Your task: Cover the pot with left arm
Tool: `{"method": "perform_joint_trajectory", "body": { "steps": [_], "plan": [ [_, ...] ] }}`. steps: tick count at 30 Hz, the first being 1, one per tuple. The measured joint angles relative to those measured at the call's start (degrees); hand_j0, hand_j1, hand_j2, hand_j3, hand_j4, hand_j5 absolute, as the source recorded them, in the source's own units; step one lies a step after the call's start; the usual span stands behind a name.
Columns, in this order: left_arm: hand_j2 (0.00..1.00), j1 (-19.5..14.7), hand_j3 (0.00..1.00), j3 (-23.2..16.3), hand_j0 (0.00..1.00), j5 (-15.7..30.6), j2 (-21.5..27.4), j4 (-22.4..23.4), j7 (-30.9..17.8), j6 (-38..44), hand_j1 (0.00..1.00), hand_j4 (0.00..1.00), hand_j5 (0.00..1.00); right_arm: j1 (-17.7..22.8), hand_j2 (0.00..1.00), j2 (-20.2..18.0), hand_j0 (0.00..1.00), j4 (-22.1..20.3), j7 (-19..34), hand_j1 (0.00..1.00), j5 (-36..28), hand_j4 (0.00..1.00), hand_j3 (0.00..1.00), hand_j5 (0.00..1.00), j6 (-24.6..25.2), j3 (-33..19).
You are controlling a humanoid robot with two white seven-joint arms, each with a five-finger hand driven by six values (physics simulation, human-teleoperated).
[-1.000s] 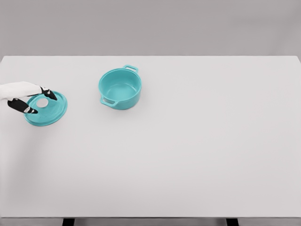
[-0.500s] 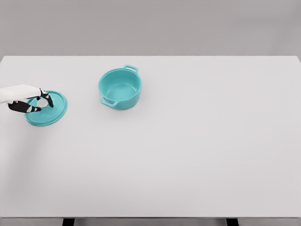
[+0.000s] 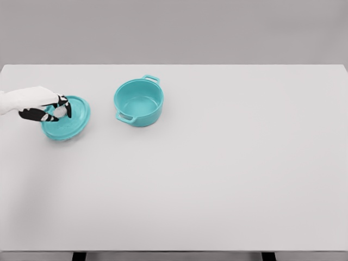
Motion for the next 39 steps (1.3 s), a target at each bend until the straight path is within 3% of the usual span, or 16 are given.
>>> {"method": "perform_joint_trajectory", "body": {
  "steps": [11, 15, 21, 39],
  "plan": [
    [0.49, -4.04, 0.49, -0.78, 0.49, 0.44, 0.74, -3.86, -0.01, 0.0, 0.49, 0.49, 0.49, 0.0, 1.0, 0.0, 1.0, 0.0, 0.01, 1.0, 0.0, 1.0, 1.0, 1.0, 0.0, 0.0],
    [0.49, -7.39, 0.49, -2.38, 0.49, 0.28, 0.64, -4.31, 0.06, 0.0, 0.49, 0.49, 0.49, 0.0, 1.0, 0.0, 1.0, 0.0, -0.01, 1.0, 0.0, 1.0, 1.0, 1.0, 0.0, 0.0],
    [0.49, -8.26, 0.49, -4.27, 0.49, 0.28, 0.3, -5.14, 0.35, -0.03, 0.49, 0.49, 0.49, 0.0, 1.0, 0.0, 1.0, 0.0, 0.0, 1.0, 0.0, 1.0, 1.0, 1.0, 0.0, 0.0],
    [0.49, -9.49, 0.49, -4.52, 0.49, -0.61, -0.58, -8.84, 0.43, -0.02, 0.49, 0.49, 0.49, 0.0, 1.0, 0.0, 1.0, 0.0, 0.01, 1.0, 0.0, 1.0, 1.0, 1.0, 0.0, 0.0]
  ]
}}
